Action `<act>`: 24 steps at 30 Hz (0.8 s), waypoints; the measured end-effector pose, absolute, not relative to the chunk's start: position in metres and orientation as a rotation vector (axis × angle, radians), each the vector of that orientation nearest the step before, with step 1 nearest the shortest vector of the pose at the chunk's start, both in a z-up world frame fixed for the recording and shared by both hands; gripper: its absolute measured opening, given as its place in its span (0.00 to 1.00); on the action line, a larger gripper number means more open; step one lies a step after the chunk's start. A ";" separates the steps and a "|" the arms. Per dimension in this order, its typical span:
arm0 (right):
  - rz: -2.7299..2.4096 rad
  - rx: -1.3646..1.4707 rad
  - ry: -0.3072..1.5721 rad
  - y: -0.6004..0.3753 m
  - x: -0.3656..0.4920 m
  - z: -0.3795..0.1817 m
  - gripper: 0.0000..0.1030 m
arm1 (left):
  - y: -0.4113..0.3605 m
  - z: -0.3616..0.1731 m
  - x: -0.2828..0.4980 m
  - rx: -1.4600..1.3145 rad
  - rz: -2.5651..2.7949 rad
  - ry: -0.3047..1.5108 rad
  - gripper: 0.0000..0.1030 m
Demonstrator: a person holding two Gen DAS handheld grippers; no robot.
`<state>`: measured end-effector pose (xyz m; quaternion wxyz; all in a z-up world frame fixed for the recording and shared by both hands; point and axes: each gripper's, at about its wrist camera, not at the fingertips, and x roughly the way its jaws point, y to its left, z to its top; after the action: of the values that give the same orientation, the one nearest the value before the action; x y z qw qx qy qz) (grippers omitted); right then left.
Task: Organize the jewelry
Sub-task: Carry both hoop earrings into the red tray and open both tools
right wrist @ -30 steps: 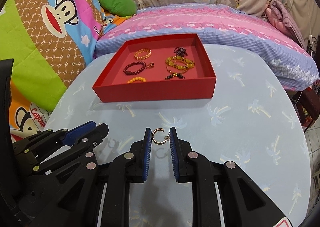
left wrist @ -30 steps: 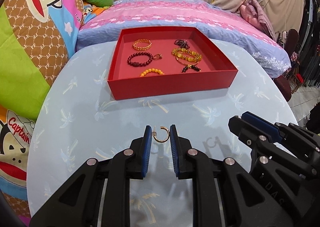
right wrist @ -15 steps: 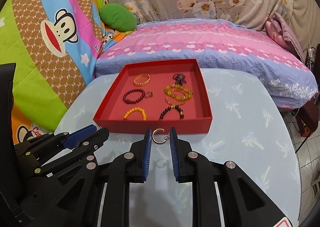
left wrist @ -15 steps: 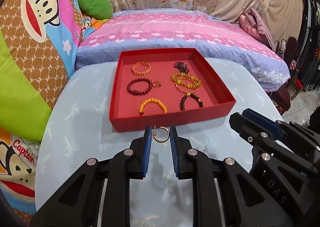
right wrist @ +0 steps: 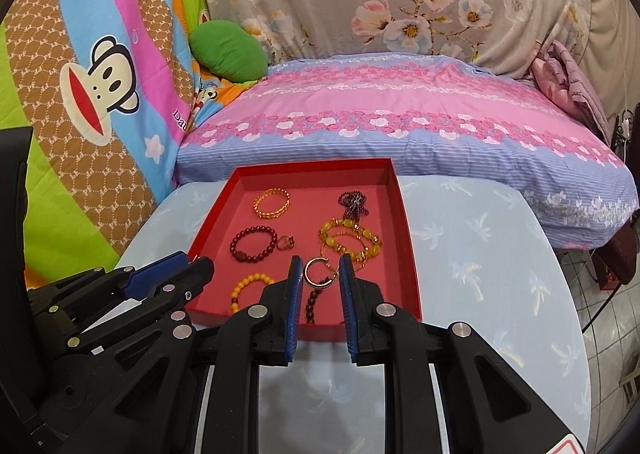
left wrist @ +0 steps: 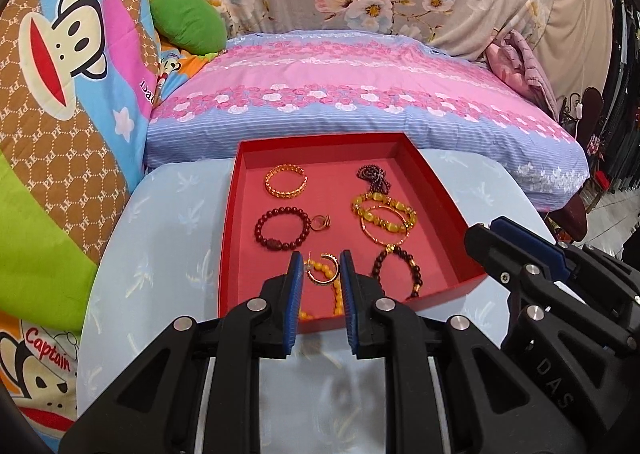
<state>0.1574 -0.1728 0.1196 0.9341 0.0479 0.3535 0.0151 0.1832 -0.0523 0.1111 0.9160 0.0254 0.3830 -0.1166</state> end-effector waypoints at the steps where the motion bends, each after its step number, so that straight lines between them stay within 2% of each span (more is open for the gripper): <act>1: 0.030 0.097 0.724 -0.173 0.162 0.119 0.17 | -0.053 0.111 0.187 0.052 -0.238 0.789 0.18; 24: 0.007 0.101 0.790 -0.180 0.234 0.076 0.17 | -0.060 0.068 0.260 0.050 -0.211 0.863 0.18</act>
<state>0.2338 -0.1804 0.0762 0.9217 0.0491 0.3848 0.0033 0.2603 -0.0595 0.0680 0.9026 0.0241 0.4176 -0.1022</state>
